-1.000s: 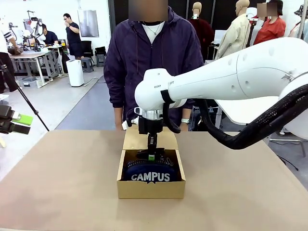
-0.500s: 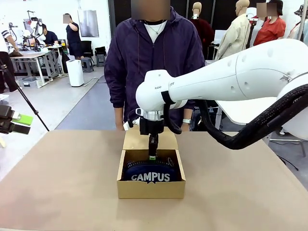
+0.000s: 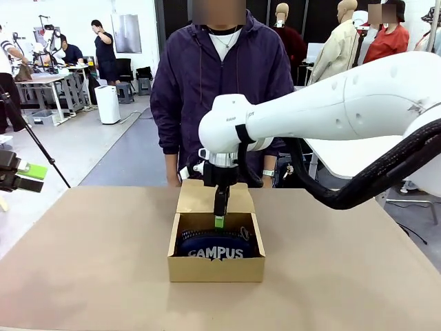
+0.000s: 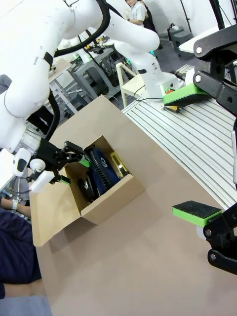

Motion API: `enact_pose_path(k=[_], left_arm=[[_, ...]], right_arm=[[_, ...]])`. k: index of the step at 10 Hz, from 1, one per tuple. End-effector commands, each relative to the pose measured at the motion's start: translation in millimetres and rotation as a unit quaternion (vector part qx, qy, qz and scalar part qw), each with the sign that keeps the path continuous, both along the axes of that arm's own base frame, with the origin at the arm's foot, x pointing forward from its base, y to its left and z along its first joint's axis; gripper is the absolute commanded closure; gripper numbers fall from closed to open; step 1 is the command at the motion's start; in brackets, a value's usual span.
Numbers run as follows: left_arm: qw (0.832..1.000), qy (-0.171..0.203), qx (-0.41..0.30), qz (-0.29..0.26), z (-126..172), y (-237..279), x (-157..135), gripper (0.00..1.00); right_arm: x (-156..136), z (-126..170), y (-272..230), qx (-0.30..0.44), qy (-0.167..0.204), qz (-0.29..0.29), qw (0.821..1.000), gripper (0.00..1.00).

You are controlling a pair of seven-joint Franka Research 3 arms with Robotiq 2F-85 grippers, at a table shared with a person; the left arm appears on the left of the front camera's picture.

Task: Pack the items into the box.
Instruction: Pick up the item indicated by the person and place it inside the Mailer Box.

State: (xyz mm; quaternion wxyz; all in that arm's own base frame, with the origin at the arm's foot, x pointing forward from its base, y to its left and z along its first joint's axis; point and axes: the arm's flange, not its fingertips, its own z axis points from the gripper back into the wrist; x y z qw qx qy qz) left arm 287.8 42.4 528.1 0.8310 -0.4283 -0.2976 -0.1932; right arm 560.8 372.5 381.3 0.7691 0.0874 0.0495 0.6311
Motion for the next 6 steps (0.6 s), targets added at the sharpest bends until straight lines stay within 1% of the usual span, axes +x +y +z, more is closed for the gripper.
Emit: enact_pose_path(k=[1, 2, 3, 4, 5, 6], left_arm=[[1.000, -0.006, 0.000, -0.005, 0, 2, 0, 0.00], [1.000, -0.006, 0.000, -0.005, 0, 2, 0, 0.00], [1.000, -0.006, 0.000, -0.005, 0, 2, 0, 0.00], [1.000, -0.006, 0.000, -0.005, 0, 2, 0, 0.00], [1.000, -0.006, 0.000, -0.005, 0, 2, 0, 0.00], [1.000, -0.006, 0.000, -0.005, 0, 2, 0, 0.00]], right_arm=[[-6, 27, -26, 0.036, -0.009, -0.054, 0.998, 0.00], [-9, 50, -48, 0.065, -0.013, -0.080, 0.995, 0.00], [-12, 69, -69, 0.072, -0.018, -0.118, 0.990, 0.00], [-17, 85, -94, 0.087, 0.006, -0.159, 0.983, 0.00], [-22, 97, -119, 0.120, 0.057, -0.201, 0.971, 0.00], [-31, 105, -147, 0.160, 0.084, -0.248, 0.952, 0.00]])
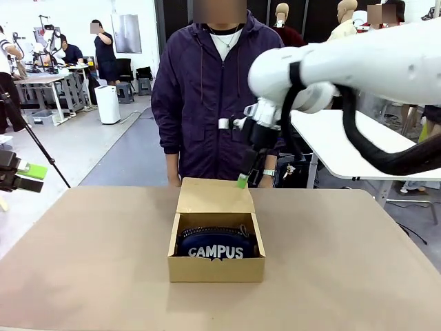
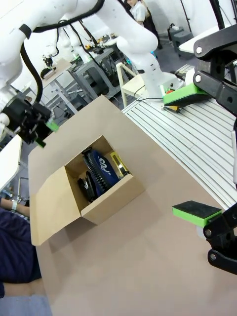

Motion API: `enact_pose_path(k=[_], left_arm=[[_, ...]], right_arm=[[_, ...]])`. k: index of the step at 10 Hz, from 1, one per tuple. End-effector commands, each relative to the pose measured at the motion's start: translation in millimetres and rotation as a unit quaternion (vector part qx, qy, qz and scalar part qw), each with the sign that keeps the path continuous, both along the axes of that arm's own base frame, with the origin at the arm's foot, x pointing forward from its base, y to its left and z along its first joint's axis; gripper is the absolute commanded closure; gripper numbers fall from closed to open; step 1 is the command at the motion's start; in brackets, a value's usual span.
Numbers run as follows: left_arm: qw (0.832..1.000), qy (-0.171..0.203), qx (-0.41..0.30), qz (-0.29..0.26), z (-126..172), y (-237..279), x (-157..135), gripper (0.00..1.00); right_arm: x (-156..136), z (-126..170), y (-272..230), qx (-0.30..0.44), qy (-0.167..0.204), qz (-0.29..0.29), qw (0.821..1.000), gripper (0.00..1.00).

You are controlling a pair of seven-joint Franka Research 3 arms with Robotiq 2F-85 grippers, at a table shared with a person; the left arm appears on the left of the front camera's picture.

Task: Pack the items into the box.
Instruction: Pick up the item indicated by the person and place it inside the Mailer Box.

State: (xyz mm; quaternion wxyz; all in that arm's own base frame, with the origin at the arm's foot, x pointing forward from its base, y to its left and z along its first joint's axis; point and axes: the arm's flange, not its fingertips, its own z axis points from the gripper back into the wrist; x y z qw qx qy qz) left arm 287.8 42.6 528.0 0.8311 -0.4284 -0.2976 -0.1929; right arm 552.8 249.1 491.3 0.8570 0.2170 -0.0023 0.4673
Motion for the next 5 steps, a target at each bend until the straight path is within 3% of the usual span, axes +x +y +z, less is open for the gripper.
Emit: enact_pose_path(k=[1, 3, 5], left_arm=[[1.000, -0.006, 0.000, -0.005, 0, 2, 0, 0.00], [1.000, -0.006, 0.000, -0.005, 0, 2, 0, 0.00], [1.000, -0.006, 0.000, -0.005, 0, 2, 0, 0.00]], right_arm=[[-46, 8, -60, 0.115, 0.049, -0.113, 0.986, 0.00], [-114, 29, -130, 0.186, 0.048, -0.226, 0.955, 0.00], [-178, 29, -204, 0.247, 0.053, -0.347, 0.903, 0.00]])
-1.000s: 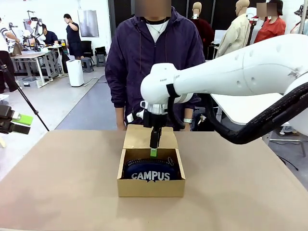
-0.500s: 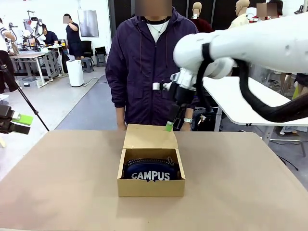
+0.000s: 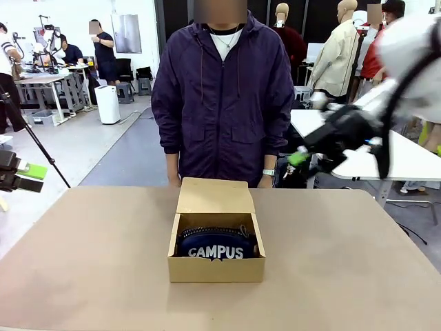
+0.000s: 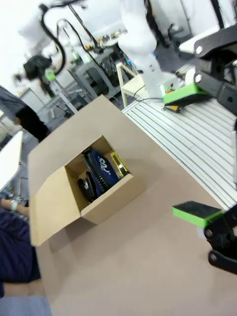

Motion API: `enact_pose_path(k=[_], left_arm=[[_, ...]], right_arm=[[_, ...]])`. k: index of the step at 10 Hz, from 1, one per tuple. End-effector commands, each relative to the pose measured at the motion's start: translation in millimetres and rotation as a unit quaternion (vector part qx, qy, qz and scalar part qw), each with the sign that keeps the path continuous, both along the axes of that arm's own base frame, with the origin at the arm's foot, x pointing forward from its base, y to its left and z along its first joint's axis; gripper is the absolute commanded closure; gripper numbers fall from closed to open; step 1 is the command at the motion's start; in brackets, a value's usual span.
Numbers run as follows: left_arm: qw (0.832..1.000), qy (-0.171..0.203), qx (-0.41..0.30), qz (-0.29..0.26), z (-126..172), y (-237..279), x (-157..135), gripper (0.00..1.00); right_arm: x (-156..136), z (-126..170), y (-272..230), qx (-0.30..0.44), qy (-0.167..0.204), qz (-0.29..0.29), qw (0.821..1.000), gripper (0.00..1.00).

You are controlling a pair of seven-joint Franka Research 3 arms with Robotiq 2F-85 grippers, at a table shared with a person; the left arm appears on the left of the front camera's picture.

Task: Pack the items into the box.
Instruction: Pick up the item indicated by the person and place it inside the Mailer Box, then close the Mailer Box.

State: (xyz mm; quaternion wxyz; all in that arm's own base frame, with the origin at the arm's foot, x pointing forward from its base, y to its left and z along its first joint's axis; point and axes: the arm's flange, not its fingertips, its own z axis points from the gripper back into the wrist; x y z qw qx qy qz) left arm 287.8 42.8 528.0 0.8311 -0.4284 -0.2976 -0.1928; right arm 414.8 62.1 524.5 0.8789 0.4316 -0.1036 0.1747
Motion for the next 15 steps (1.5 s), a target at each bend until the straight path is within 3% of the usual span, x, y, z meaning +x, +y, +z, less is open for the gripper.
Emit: enact_pose_path(k=[1, 4, 5, 6, 15], left_arm=[[1.000, -0.006, 0.000, -0.005, 0, 1, 0, 0.00], [1.000, -0.006, 0.000, -0.005, 0, 1, 0, 0.00], [1.000, -0.006, 0.000, -0.005, 0, 1, 0, 0.00], [1.000, -0.006, 0.000, -0.005, 0, 1, 0, 0.00], [1.000, -0.006, 0.000, -0.005, 0, 1, 0, 0.00]], right_arm=[[-53, -13, -38, 0.017, -0.002, -0.108, 0.994, 0.00], [-52, -54, -81, 0.082, 0.008, -0.129, 0.988, 0.00], [-38, -59, -80, 0.045, 0.009, -0.160, 0.986, 0.00], [-72, -46, -87, 0.057, 0.019, -0.126, 0.990, 0.00], [-72, -46, -87, 0.057, 0.019, -0.126, 0.990, 0.00]])
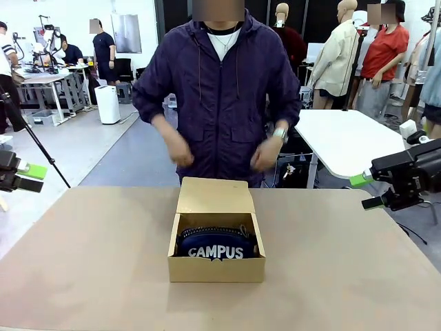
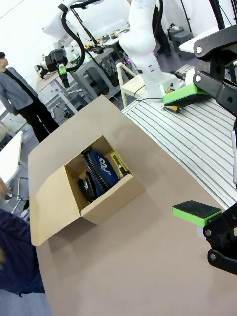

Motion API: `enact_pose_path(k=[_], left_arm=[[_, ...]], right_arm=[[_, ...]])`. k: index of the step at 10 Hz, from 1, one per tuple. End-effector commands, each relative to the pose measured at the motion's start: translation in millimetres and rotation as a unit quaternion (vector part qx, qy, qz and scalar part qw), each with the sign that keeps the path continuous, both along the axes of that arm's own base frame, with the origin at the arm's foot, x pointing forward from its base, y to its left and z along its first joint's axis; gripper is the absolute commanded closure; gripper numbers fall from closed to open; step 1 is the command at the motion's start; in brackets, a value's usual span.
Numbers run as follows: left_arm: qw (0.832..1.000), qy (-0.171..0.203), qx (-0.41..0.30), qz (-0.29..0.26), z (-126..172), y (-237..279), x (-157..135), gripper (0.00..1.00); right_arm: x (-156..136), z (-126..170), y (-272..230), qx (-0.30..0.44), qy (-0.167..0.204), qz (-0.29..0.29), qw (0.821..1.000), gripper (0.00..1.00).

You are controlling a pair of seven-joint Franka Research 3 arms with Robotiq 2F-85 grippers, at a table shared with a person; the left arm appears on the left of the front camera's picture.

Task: Pack the items into the box.
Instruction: Close the Mailer Box.

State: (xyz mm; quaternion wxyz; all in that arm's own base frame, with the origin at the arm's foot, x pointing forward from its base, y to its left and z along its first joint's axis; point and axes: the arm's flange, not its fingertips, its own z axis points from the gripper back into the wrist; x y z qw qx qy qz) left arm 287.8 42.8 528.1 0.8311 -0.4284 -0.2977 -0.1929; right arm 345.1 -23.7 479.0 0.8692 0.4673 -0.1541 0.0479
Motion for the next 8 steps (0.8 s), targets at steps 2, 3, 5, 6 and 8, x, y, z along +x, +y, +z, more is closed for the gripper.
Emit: enact_pose_path(k=[2, 3, 5, 6, 8], left_arm=[[1.000, -0.006, 0.000, -0.005, -0.3, 1.4, 0.1, 0.00], [1.000, -0.006, 0.000, -0.005, -0.3, 1.4, 0.1, 0.00], [1.000, -0.006, 0.000, -0.005, -0.3, 1.4, 0.1, 0.00], [1.000, -0.006, 0.000, -0.005, -0.3, 1.4, 0.1, 0.00], [1.000, -0.006, 0.000, -0.005, -0.3, 1.4, 0.1, 0.00]], right_arm=[[-2.6, -0.5, -1.4, 0.000, 0.003, 0.002, 1.000, 0.00], [-2.6, -0.5, -1.4, 0.000, 0.003, 0.002, 1.000, 0.00], [-2.6, -0.5, -1.4, 0.000, 0.003, 0.002, 1.000, 0.00], [-2.6, -0.5, -1.4, 0.000, 0.003, 0.002, 1.000, 0.00], [-2.6, -0.5, -1.4, 0.000, 0.003, 0.002, 1.000, 0.00]])
